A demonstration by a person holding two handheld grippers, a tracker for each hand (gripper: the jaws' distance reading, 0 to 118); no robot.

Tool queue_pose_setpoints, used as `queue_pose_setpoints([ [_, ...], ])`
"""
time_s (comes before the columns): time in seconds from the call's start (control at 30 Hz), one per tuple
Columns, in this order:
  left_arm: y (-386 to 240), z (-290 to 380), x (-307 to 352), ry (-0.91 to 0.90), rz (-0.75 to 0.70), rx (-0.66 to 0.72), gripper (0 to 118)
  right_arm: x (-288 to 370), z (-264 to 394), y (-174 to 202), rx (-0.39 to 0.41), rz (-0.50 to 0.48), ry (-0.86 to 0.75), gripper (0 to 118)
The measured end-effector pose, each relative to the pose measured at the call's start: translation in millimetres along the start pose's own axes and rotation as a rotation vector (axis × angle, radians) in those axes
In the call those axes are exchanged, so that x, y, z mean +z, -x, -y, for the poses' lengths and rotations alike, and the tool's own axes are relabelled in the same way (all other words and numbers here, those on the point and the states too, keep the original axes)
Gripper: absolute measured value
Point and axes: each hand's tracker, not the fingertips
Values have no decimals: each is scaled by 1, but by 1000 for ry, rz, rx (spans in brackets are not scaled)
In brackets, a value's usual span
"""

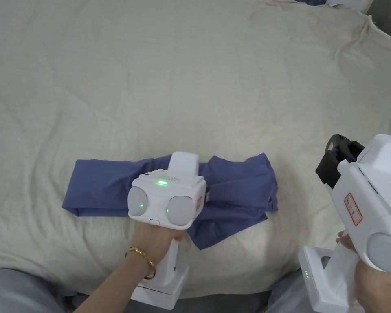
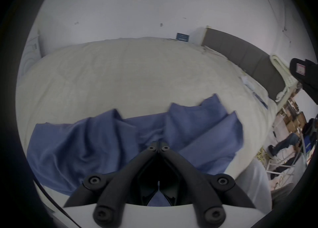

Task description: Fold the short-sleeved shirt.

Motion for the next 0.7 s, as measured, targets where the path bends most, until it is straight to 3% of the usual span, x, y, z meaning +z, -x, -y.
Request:
queue_pose_setpoints([
  [0.17, 13, -33, 32, -83, 79, 72, 0, 3, -3, -1, -5, 5, -11, 0],
  [0.27, 46, -61, 56, -134, 146, 131, 0, 5, -5, 1, -2, 1, -12, 0],
  [0.4, 103, -92, 87, -195, 127, 207, 0, 5, -5, 7, -5, -8, -12, 0],
  [0.7, 229, -92, 108, -121, 169, 481, 0, 0, -3, 24, 8, -42, -5, 0],
])
